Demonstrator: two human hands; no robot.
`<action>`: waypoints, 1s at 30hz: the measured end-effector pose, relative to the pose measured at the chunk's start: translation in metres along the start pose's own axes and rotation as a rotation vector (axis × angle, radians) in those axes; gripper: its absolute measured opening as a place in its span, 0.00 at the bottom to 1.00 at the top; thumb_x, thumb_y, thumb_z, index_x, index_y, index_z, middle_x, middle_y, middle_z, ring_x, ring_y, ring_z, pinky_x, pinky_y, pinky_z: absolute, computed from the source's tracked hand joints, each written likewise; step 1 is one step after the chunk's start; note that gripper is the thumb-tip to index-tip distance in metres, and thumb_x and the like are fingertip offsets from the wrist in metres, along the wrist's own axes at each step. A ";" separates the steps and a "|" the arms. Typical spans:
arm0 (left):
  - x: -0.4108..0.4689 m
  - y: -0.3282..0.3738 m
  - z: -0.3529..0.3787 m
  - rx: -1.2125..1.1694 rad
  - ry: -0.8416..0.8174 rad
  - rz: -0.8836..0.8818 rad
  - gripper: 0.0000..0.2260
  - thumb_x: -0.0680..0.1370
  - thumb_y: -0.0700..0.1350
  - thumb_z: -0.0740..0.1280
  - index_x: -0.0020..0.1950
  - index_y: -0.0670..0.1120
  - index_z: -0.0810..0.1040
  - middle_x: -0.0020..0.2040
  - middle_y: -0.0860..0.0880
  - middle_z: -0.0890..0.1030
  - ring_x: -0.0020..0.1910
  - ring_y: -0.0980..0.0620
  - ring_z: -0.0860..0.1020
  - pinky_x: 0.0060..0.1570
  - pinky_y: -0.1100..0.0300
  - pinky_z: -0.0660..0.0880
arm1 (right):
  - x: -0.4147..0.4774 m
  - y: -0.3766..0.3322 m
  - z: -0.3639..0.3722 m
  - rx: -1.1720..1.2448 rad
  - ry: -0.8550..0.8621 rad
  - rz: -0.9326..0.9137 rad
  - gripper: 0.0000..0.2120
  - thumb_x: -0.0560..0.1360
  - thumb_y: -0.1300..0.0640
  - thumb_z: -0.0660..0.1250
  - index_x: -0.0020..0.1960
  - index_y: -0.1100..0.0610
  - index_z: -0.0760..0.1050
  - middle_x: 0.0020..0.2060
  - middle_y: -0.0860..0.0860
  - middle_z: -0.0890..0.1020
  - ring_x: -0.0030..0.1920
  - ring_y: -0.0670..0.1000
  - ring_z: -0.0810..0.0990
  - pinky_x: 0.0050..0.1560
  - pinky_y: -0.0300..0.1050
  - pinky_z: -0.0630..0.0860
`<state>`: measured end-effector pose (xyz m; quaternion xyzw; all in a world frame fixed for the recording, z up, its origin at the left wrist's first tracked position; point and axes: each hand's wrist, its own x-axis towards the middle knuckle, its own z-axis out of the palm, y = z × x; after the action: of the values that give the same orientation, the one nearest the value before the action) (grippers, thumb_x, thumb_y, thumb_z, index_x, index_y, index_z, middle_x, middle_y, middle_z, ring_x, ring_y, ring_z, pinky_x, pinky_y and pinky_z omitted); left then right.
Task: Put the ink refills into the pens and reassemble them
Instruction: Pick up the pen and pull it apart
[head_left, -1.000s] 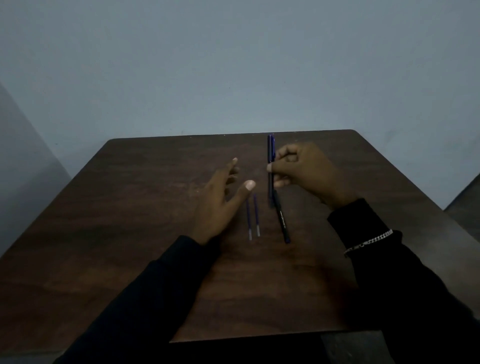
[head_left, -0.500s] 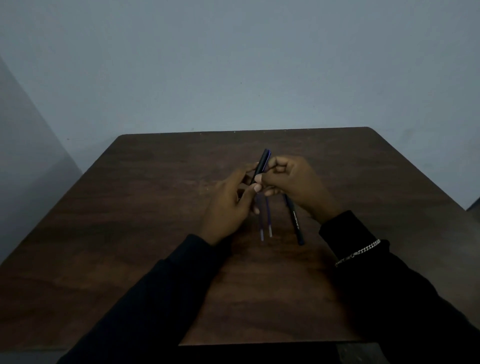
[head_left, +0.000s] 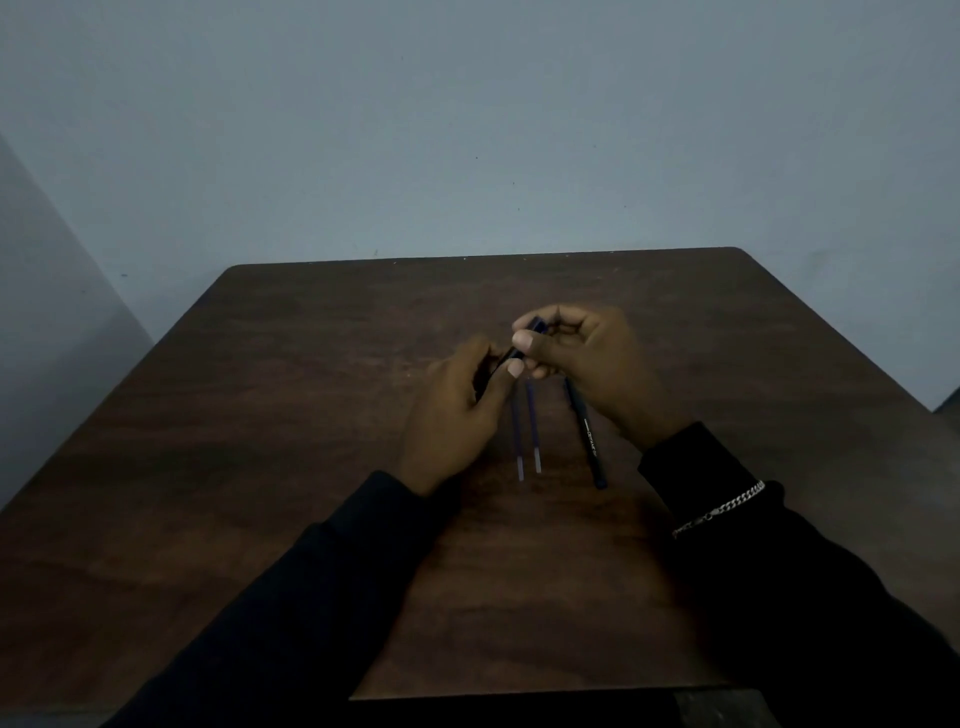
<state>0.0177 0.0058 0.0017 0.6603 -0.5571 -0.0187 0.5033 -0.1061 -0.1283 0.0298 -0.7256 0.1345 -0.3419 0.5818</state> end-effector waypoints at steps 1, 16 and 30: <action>0.000 -0.001 0.000 0.010 -0.004 0.001 0.08 0.86 0.45 0.65 0.51 0.44 0.80 0.40 0.48 0.83 0.38 0.49 0.81 0.39 0.45 0.77 | 0.000 0.001 0.001 -0.001 -0.015 -0.013 0.04 0.77 0.63 0.74 0.52 0.59 0.83 0.37 0.51 0.87 0.38 0.52 0.85 0.39 0.40 0.82; 0.001 -0.001 -0.002 -0.059 0.046 0.107 0.10 0.87 0.42 0.65 0.62 0.43 0.85 0.45 0.53 0.85 0.39 0.55 0.81 0.38 0.56 0.74 | -0.001 0.003 0.001 0.111 -0.075 -0.043 0.06 0.77 0.62 0.74 0.54 0.58 0.85 0.42 0.52 0.88 0.41 0.50 0.85 0.41 0.40 0.81; 0.000 0.002 0.001 0.036 0.036 0.085 0.08 0.87 0.47 0.65 0.56 0.46 0.83 0.37 0.59 0.77 0.33 0.59 0.75 0.35 0.68 0.65 | -0.002 -0.003 -0.001 0.117 -0.050 -0.048 0.04 0.77 0.63 0.73 0.50 0.56 0.85 0.39 0.51 0.87 0.38 0.48 0.85 0.40 0.39 0.81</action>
<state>0.0157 0.0052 0.0019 0.6450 -0.5757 0.0247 0.5019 -0.1085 -0.1271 0.0320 -0.7017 0.0821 -0.3447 0.6181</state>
